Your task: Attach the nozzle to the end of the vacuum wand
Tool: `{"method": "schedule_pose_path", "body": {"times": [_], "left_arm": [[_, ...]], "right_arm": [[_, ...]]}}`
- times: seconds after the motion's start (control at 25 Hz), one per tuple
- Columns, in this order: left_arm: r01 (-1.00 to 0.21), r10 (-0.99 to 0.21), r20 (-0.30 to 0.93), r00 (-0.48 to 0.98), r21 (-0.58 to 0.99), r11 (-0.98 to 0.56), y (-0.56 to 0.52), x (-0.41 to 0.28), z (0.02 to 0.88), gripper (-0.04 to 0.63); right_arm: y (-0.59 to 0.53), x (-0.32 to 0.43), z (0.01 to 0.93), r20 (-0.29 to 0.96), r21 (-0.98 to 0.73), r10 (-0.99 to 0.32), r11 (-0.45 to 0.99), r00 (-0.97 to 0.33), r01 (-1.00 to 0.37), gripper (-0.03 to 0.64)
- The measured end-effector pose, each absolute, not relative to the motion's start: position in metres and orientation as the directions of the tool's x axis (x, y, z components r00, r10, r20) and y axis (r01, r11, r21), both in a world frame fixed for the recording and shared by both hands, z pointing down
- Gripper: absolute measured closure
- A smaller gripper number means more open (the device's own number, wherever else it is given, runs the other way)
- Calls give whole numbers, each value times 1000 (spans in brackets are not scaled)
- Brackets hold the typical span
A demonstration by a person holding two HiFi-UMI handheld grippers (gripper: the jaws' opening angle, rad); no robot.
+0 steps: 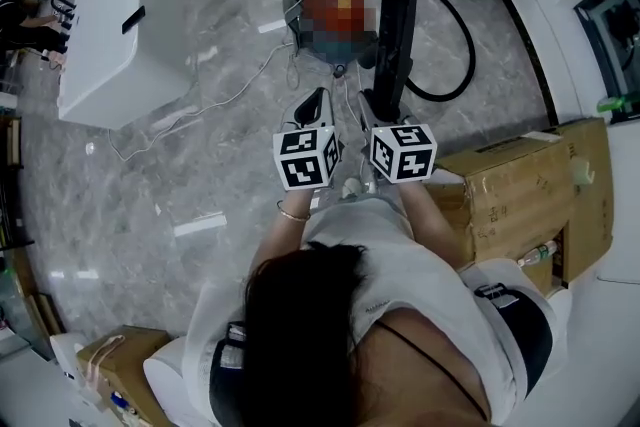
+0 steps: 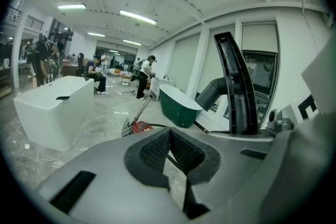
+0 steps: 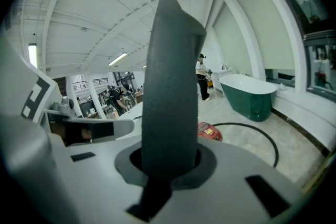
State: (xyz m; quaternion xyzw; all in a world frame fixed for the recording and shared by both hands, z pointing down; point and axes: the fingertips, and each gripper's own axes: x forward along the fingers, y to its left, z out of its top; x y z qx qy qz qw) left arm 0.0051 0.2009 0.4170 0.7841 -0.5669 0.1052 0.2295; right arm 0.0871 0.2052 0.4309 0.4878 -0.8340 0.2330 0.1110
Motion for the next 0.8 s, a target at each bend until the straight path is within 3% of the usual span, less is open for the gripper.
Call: {"method": "schedule_pose_path", "body": {"times": [0.8], "left_arm": [[-954,-855,438,278,227,-194,165,6,421,592]], "right_arm": [[162,101,436,415,-296,-749,426,-517,-855,571]]}}
